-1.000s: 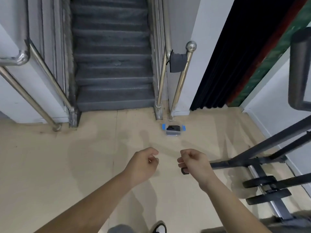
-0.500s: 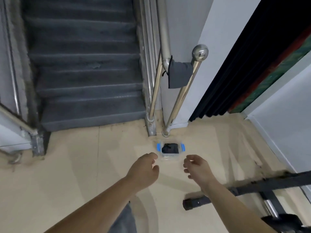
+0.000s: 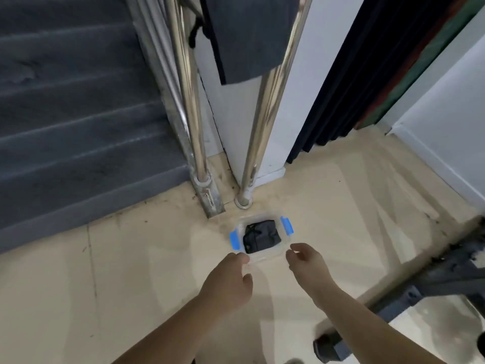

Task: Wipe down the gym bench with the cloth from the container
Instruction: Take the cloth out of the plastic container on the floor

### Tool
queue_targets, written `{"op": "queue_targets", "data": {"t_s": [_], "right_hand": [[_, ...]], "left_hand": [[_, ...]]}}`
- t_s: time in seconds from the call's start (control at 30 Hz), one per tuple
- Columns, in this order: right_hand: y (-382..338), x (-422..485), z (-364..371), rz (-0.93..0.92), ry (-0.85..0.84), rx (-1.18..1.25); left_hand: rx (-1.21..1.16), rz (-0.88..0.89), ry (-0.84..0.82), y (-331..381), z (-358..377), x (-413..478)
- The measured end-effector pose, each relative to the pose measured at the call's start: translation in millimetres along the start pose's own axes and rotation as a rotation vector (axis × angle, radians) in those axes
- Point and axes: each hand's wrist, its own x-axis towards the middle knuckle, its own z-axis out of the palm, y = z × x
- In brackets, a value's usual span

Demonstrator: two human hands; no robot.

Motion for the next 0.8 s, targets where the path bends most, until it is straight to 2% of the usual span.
{"op": "queue_targets", "data": {"t_s": [0.13, 0.2, 0.33, 0.43, 0.47, 0.53, 0.6, 0.8], "right_hand": [[79, 108, 51, 0.005, 0.013, 0.004], [107, 165, 71, -0.031, 0.0, -0.068], [144, 268, 96, -0.187, 0.042, -0.406], [175, 322, 112, -0.347, 0.23, -0.76], [183, 332, 115, -0.363, 0.257, -0.785], [195, 344, 116, -0.346, 0.24, -0.776], [199, 347, 113, -0.288, 0.13, -0.71], [211, 355, 128, -0.435, 0.231, -0.772]], "left_hand": [[0.09, 0.037, -0.033, -54, 69, 117], [0.15, 0.086, -0.041, -76, 100, 178], [0.24, 0.166, -0.049, -100, 151, 280], [0.282, 0.2, -0.036, -116, 177, 332], [0.303, 0.192, -0.044, -121, 183, 345], [0.349, 0.134, -0.064, -127, 192, 365], [0.376, 0.066, -0.027, -127, 200, 378], [0.12, -0.237, 0.052, -127, 230, 418]]}}
